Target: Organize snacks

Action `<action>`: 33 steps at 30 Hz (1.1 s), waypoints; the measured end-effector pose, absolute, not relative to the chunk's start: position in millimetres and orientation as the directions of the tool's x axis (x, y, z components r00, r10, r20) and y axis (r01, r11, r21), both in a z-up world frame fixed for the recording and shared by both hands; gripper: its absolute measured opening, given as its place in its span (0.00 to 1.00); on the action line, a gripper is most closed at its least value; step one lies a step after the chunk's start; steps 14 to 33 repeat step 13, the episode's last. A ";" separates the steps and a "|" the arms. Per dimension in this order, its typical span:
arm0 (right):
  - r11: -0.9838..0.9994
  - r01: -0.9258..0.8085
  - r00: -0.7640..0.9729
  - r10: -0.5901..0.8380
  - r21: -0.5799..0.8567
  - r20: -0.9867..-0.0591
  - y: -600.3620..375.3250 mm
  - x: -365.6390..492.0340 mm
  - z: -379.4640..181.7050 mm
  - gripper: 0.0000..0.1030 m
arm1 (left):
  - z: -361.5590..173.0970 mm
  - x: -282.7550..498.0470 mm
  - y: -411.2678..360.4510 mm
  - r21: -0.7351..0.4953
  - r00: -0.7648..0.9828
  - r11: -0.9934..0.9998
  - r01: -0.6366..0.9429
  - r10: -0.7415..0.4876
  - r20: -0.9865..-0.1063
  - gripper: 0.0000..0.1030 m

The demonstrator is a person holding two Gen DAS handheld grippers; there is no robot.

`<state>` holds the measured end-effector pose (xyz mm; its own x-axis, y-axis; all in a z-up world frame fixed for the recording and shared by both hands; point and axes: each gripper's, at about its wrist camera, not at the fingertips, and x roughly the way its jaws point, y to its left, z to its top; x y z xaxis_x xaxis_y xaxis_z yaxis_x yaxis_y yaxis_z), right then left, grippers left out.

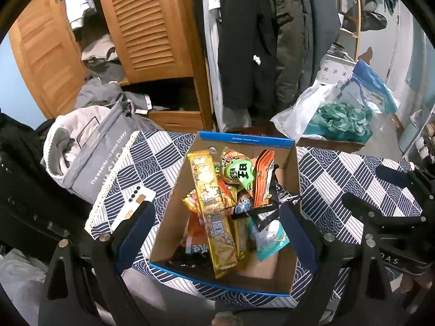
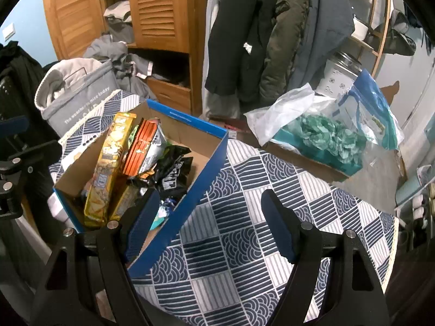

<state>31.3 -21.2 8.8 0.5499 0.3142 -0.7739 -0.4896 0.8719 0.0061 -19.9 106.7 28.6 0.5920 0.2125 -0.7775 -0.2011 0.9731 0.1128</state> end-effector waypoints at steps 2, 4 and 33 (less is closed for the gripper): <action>0.872 -0.490 0.550 0.314 0.006 -0.774 -21.7 31.5 8.2 0.74 | 27.7 -19.4 107.7 0.108 0.588 0.973 -0.202 0.209 -0.782 0.91; 0.872 -0.489 0.549 0.314 0.007 -0.775 -21.6 31.5 8.2 0.74 | 27.3 -18.8 108.1 0.105 0.587 0.974 -0.202 0.206 -0.783 0.91; 0.872 -0.490 0.549 0.313 0.005 -0.775 -21.0 31.6 8.4 0.74 | 27.8 -19.0 106.9 0.110 0.593 0.975 -0.195 0.207 -0.779 0.91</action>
